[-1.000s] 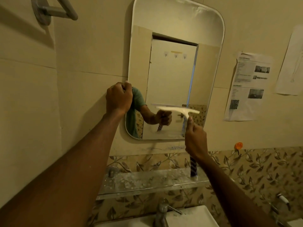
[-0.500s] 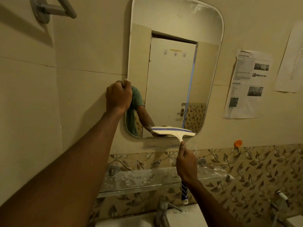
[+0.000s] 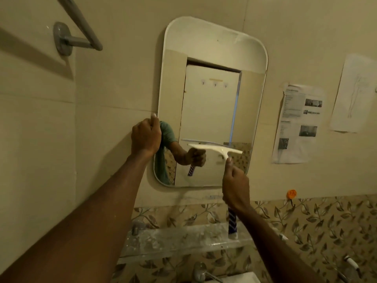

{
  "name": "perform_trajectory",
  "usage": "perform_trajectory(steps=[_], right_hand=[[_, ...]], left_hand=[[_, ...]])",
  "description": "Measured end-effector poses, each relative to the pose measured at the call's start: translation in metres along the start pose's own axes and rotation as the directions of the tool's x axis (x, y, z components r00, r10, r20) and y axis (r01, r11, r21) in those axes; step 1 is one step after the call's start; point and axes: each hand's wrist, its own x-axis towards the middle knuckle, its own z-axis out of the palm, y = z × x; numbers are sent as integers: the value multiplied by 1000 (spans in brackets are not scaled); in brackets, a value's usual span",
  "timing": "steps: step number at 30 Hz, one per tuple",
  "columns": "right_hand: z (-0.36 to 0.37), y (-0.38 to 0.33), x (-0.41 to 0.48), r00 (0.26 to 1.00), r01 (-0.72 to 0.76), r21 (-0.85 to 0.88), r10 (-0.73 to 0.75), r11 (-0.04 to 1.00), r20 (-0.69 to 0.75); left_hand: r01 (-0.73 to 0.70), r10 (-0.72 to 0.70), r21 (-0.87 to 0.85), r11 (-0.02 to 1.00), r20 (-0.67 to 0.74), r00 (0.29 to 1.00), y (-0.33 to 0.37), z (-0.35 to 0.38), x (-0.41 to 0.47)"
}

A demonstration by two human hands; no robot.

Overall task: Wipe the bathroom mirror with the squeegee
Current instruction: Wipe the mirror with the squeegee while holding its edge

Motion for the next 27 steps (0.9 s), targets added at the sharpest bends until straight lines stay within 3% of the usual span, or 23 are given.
perform_trajectory(steps=[4,10,13,16,20,25,27], right_hand=[[-13,-72,53,997,79,61,-79,995,-4],[-27,-182,120,998,65,189,-66,980,-4],[-30,-228,146,995,95,170,-95,981,-7],[-31,-264,167,983,182,85,-184,980,17],[-22,-281,179,983,172,26,-173,985,56],[-1,-251,159,969,228,-100,-216,969,117],[8,-229,135,981,142,-50,-133,989,142]], left_hand=[[61,-59,-29,998,58,997,6,-10,1],[218,-192,-155,964,166,967,5,-18,12],[211,-187,-106,972,198,962,8,-22,14],[210,-169,-160,964,237,957,2,-22,14],[239,-180,-214,947,262,948,1,-23,14],[276,-219,-192,942,272,937,11,-28,8],[310,-252,-203,929,269,930,13,-29,9]])
